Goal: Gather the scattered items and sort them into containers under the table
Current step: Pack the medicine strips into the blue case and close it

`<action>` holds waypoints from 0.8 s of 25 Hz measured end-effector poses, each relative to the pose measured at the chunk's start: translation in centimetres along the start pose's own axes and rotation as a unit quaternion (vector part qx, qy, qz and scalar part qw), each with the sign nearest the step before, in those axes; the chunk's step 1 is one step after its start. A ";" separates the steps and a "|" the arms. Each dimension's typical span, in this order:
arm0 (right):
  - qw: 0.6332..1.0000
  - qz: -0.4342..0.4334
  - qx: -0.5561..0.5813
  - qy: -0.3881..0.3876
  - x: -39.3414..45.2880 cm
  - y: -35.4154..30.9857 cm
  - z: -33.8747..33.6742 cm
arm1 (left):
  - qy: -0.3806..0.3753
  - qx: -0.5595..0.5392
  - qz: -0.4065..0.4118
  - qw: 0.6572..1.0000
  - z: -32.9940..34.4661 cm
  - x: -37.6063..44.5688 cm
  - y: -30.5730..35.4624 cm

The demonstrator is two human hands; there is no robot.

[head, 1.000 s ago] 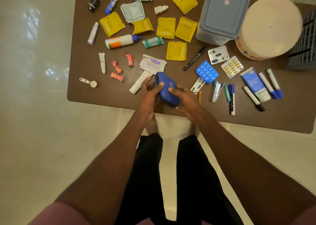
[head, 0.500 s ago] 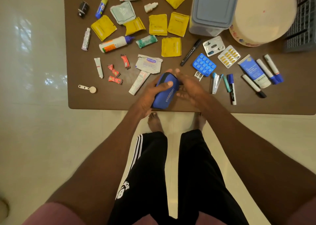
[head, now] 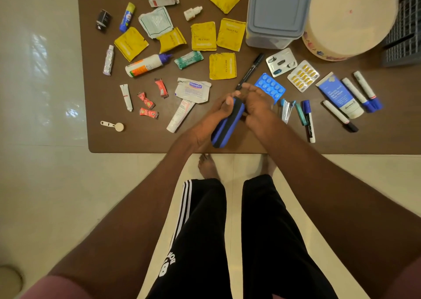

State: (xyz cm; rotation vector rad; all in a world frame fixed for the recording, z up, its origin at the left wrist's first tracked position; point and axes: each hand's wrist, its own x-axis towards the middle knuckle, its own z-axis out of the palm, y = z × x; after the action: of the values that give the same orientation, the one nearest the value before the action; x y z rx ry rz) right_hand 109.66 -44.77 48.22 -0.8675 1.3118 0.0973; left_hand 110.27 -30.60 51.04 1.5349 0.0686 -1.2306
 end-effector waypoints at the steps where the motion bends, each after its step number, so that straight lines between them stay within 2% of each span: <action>1: 1.000 -0.004 0.003 -0.001 0.1 -0.1 0.2 | 0.011 0.005 -0.005 1.000 0.1 0.2 0.3; 4: 0.998 -0.025 -0.048 -0.016 0.6 -0.1 0.1 | 0.036 0.078 -0.024 0.996 -0.4 1.4 0.7; 7: 0.987 -0.091 -0.130 -0.030 1.0 -0.6 -0.3 | 0.043 0.129 -0.006 0.991 -1.1 2.3 1.1; 11: 0.959 -0.213 -0.183 -0.043 -0.2 -1.9 -0.2 | 0.060 0.118 0.072 0.989 -2.0 3.2 1.5; 13: 0.946 -0.252 -0.200 -0.044 -1.1 -2.1 0.1 | 0.059 0.081 0.048 0.994 -1.8 3.0 2.2; 16: 0.955 -0.232 -0.180 -0.042 -1.1 -2.0 0.2 | 0.083 0.037 -0.024 0.996 -1.5 3.0 2.9; 20: 0.956 -0.253 -0.146 -0.040 -1.6 -1.6 -0.7 | 0.126 0.105 -0.021 0.986 -1.9 3.4 2.9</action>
State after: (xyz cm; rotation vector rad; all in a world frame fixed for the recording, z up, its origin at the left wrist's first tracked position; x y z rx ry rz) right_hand 109.49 -45.62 50.42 -1.4161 0.9782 -0.0788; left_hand 114.80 -32.16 50.29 1.8770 0.1416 -1.0959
